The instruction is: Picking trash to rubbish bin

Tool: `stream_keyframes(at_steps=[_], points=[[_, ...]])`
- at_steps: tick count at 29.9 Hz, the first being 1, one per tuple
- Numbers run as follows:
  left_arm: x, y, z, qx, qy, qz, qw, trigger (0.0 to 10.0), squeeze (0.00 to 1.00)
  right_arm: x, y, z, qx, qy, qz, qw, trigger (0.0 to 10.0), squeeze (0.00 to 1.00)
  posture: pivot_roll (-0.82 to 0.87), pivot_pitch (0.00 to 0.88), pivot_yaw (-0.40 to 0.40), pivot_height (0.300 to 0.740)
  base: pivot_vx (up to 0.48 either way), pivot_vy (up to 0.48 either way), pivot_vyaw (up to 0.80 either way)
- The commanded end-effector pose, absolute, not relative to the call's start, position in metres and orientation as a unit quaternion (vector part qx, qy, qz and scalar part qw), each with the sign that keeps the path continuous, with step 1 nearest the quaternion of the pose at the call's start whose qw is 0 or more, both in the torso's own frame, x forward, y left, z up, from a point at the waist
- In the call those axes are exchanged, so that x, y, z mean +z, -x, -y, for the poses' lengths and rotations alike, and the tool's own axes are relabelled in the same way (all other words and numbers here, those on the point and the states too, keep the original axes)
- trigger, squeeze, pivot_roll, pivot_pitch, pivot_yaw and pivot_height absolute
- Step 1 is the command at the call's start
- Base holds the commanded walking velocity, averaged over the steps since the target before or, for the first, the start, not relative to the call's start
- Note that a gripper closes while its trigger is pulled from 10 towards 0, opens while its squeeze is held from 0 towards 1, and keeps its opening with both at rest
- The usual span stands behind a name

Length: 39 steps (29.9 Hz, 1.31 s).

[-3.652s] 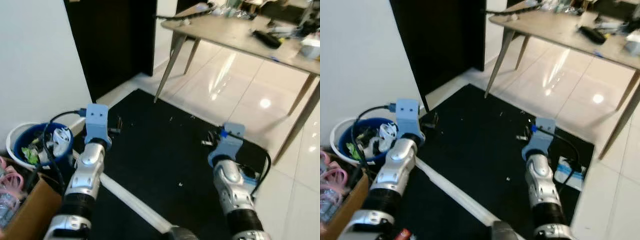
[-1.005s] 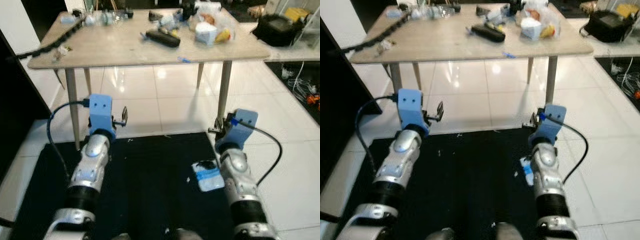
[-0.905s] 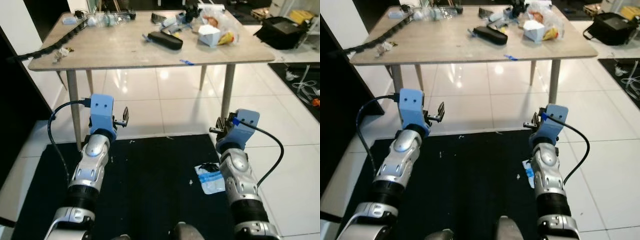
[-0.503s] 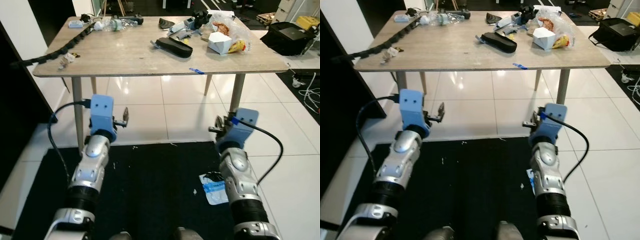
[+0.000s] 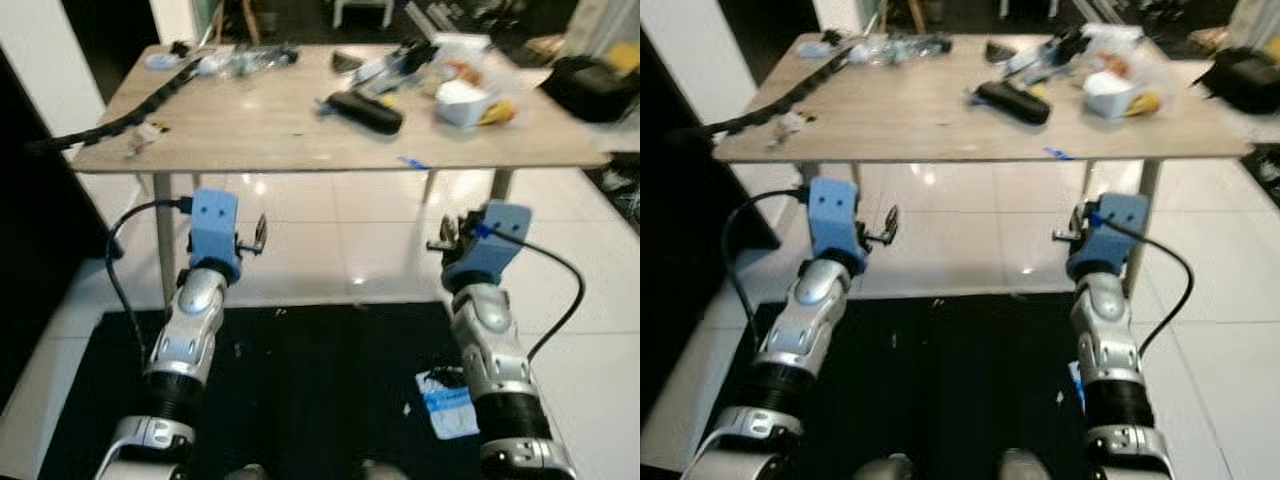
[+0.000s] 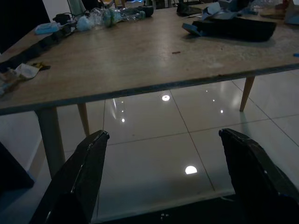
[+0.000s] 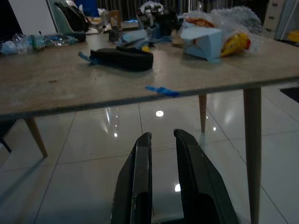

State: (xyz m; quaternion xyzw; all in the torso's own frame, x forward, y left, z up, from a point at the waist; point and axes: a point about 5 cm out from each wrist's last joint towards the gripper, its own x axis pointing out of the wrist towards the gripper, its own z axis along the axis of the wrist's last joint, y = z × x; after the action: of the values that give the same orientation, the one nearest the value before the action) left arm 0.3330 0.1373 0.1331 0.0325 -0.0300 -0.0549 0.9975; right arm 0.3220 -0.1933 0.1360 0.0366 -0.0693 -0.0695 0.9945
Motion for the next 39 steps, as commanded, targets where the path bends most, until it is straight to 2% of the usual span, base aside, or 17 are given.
stream_keyframes(at_steps=[1, 19, 30, 39], points=[[0.132, -0.330, -0.131, -0.070, -0.031, 0.026, 0.997, 10.0, 0.00, 0.140, -0.321, 0.198, -0.078, -0.030, 0.081, 0.993, 10.0, 0.00, -0.12, 0.017, 0.019, 0.740, 0.330, 0.000, 0.00], [0.148, -0.331, -0.118, -0.113, -0.049, 0.062, 0.990, 10.0, 0.00, 0.151, -0.322, 0.205, -0.070, 0.008, 0.099, 0.993, 10.0, 0.00, -0.12, 0.012, 0.025, 0.740, 0.328, 0.000, 0.00], [0.149, -0.332, -0.121, -0.110, -0.057, 0.062, 0.990, 10.0, 0.00, 0.153, -0.324, 0.207, -0.073, 0.013, 0.098, 0.992, 10.0, 0.00, -0.12, 0.003, 0.025, 0.740, 0.328, 0.000, 0.00], [0.150, -0.331, -0.123, -0.117, -0.061, 0.064, 0.989, 10.0, 0.00, 0.152, -0.325, 0.203, -0.069, 0.012, 0.097, 0.993, 10.0, 0.00, -0.11, 0.000, 0.025, 0.740, 0.330, 0.000, -0.42]])
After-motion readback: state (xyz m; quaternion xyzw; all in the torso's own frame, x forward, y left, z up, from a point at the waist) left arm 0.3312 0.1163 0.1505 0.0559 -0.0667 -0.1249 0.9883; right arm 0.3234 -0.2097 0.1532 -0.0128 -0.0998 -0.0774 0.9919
